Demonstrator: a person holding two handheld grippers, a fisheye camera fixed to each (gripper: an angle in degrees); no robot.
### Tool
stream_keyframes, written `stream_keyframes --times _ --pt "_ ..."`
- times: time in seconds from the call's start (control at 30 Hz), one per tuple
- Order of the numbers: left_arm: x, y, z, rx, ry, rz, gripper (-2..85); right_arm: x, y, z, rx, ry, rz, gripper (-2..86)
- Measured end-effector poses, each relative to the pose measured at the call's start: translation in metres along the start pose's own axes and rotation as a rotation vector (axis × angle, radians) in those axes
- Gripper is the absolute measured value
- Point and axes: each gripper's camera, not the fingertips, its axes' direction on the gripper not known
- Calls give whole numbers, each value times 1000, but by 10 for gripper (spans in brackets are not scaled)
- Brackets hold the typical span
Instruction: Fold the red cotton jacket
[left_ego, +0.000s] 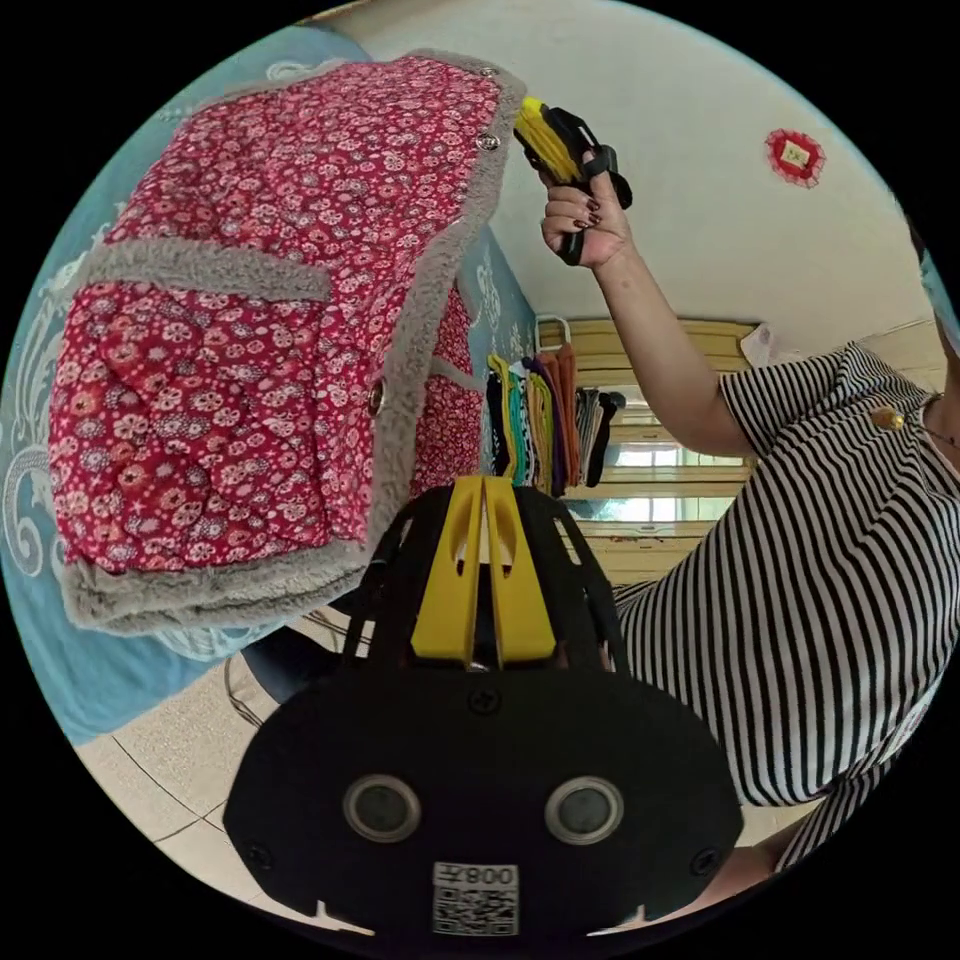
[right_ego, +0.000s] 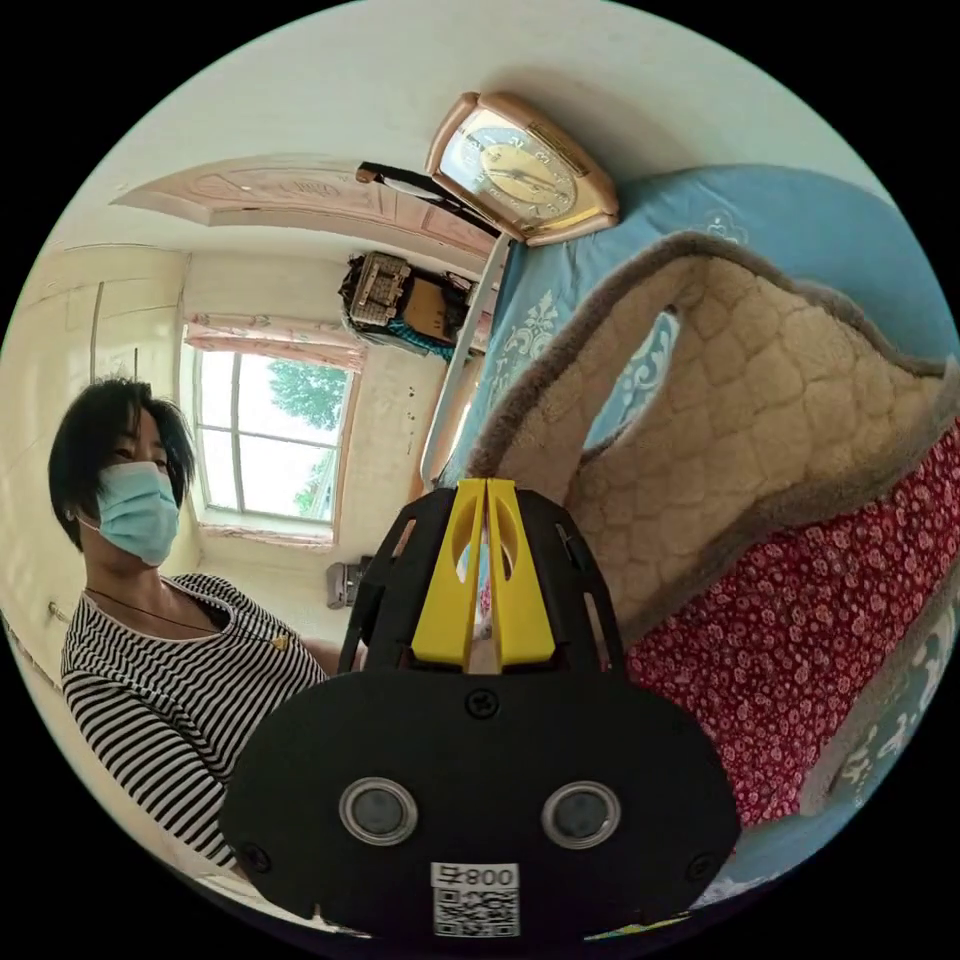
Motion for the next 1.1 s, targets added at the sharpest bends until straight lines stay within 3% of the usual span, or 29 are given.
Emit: stream_keyframes --times 0.23,0.5,0.7,0.87,1.1 --pt "-23 -32 101 -203 -59 0 4 125 102 -47 123 107 349 1" --pt "-28 -88 93 -2 -238 47 24 166 135 -65 304 3 329 26" --pt "-43 -179 96 116 -404 154 35 155 193 -43 126 95 313 66" --pt "-46 -264 150 59 -498 283 60 139 251 27 -176 115 337 89" --pt "-76 -327 232 -123 -727 279 26 157 284 72 -312 164 372 82"
